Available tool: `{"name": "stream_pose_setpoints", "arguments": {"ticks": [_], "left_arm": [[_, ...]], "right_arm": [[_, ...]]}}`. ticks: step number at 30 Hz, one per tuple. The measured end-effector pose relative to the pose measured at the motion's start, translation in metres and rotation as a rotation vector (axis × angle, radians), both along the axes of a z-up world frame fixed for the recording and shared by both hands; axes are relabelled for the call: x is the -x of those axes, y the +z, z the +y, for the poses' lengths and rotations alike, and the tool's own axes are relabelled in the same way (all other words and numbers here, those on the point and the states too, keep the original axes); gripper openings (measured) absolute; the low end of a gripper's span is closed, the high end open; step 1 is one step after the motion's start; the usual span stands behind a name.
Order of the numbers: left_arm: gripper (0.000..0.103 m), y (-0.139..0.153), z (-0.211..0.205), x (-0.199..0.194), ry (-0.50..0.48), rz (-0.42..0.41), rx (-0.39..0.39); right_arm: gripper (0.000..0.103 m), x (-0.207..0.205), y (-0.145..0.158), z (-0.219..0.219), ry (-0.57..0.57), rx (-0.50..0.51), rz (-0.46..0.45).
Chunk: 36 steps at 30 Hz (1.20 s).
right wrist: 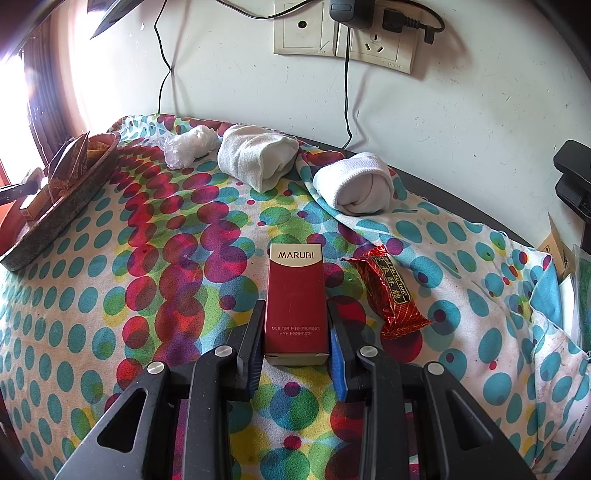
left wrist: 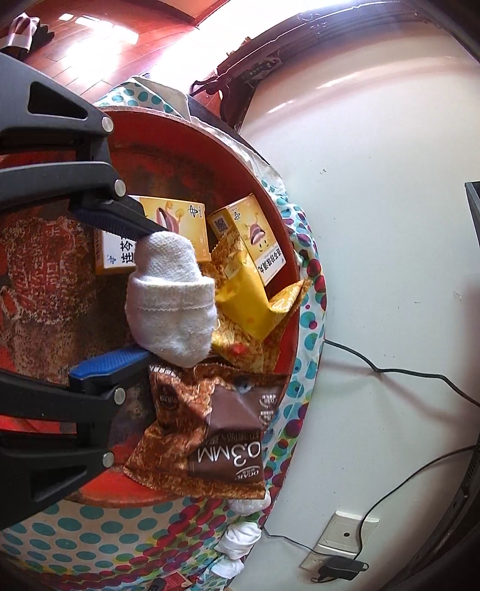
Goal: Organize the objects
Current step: 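Carry the white sock into the red tray and open the left gripper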
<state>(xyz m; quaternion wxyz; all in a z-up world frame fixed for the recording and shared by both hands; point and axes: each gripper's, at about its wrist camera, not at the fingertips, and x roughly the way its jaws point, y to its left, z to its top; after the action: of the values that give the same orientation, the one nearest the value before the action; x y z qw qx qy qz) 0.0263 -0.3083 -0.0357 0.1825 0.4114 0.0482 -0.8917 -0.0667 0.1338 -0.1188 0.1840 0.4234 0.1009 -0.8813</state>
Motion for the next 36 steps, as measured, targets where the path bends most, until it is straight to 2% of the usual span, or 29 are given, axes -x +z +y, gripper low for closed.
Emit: {"name": "stream_pose_setpoints", "arguments": {"ticks": [9,12,27,36], "left_arm": [[0.056,-0.009,-0.028,0.015,0.034,-0.029,-0.018],[0.056,-0.009,-0.035,0.016,0.038,-0.034,-0.050],[0.060,-0.010,-0.040,0.020,0.068,-0.067,-0.016],[0.062,0.000,-0.033,0.008,0.083,-0.014,-0.028]], "right_arm": [[0.028,-0.001,0.000,-0.002,-0.001,-0.001,0.000],[0.028,-0.001,0.000,-0.003,-0.001,-0.001,0.000],[0.028,-0.001,-0.001,-0.003,-0.003,-0.002,0.000],[0.028,-0.001,-0.001,-0.004,-0.004,-0.003,0.000]]}}
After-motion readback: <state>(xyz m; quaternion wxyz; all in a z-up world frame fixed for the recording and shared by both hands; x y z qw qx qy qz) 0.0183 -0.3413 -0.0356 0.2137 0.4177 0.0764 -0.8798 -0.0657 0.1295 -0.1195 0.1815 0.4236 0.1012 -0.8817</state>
